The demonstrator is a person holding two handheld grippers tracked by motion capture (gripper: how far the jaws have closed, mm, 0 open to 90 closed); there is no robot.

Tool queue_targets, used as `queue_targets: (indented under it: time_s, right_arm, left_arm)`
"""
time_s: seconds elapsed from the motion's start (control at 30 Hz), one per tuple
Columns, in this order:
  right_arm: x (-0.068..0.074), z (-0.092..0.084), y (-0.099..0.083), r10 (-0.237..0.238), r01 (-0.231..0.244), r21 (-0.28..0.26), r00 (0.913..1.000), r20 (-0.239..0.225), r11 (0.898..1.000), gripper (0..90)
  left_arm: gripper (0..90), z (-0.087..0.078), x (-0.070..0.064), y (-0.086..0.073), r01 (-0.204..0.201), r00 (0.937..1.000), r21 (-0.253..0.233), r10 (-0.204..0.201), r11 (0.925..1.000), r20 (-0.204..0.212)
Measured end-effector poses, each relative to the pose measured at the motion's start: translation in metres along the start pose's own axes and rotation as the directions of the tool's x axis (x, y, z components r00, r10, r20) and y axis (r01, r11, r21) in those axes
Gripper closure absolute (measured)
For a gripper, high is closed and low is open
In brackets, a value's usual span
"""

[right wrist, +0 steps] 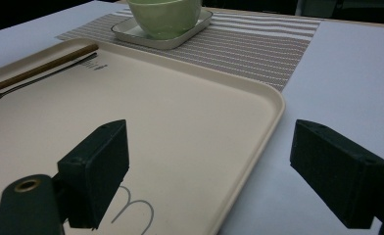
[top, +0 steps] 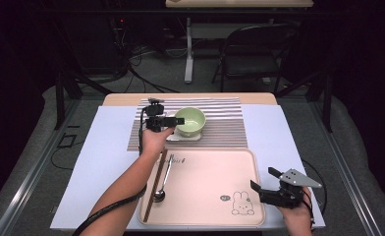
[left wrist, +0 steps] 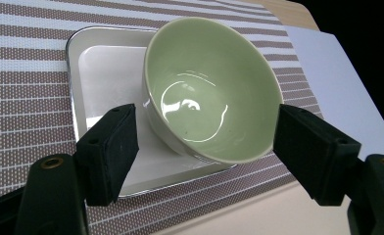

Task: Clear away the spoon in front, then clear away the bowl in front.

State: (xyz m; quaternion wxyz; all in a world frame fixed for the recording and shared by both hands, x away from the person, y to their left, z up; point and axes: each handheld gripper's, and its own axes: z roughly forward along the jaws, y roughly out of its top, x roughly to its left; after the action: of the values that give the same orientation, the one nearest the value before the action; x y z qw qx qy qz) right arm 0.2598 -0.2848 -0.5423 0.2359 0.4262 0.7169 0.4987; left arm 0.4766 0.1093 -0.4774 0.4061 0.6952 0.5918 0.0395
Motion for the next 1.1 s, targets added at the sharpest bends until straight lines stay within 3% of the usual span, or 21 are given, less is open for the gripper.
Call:
queue_targets:
  time_s: [0.43, 1.1]
  right_arm:
    - [-0.001, -0.001, 0.000, 0.003, -0.003, -0.003, 1.0000, 0.000, 1.000, 14.1]
    - [-0.001, 0.000, 0.000, 0.006, -0.006, 0.001, 1.0000, -0.001, 1.000, 14.1]
  left_arm:
    - [25.7, 0.012, 0.012, 0.002, 0.056, 0.9985, -0.028, -0.056, 0.9981, 0.000]
    - [31.4, 0.031, 0.027, 0.000, 0.114, 0.9930, -0.006, -0.114, 0.9934, -0.028]
